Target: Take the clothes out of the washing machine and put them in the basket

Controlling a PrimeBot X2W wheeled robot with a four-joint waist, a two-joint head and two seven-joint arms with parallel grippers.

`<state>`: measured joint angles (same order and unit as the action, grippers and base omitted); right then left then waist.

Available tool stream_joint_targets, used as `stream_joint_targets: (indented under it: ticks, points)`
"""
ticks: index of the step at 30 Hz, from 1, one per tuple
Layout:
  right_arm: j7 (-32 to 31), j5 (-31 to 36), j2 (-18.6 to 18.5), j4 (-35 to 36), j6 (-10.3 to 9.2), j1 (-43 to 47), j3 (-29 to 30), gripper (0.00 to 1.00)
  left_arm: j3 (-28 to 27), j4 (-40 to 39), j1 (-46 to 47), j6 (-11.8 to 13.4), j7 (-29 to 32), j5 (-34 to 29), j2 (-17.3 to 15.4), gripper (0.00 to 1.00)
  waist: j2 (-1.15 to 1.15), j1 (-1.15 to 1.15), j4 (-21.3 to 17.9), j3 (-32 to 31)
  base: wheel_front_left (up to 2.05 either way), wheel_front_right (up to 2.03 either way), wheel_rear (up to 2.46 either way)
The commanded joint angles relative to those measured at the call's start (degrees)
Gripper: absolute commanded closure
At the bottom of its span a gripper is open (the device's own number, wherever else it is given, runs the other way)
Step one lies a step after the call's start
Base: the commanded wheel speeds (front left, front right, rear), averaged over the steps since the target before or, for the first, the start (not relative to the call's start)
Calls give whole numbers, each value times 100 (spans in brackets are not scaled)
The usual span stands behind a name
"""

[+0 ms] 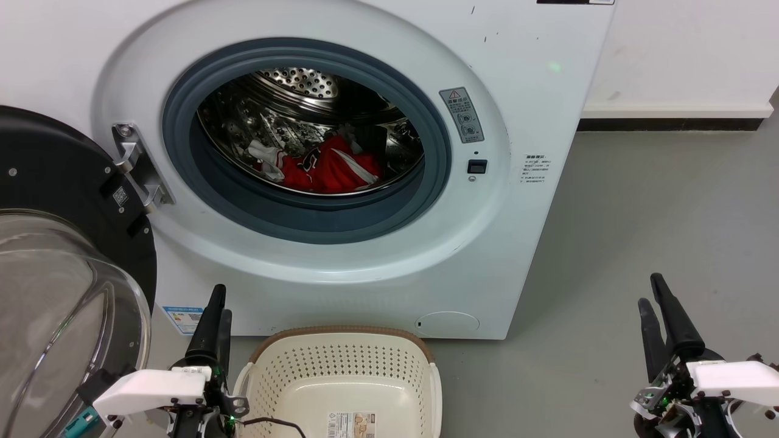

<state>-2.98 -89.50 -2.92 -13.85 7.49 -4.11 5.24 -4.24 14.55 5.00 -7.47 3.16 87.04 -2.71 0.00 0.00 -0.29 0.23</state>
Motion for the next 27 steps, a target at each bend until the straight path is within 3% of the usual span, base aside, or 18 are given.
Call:
stream_joint_targets:
  ticks: [1, 27]
  points:
    - [63, 174, -3, 142, 1, -59, -9, 0, 13, -149, 181, -1, -77, -166, -16, 0, 0, 0, -1, 0, 0, 0, 0]
    - [657, 3840, -1, 802, 1, 57, -286, 0, 335, -568, 299, 41, -672, -3400, -19, 0, 0, 0, -4, -20, 0, 0, 0]
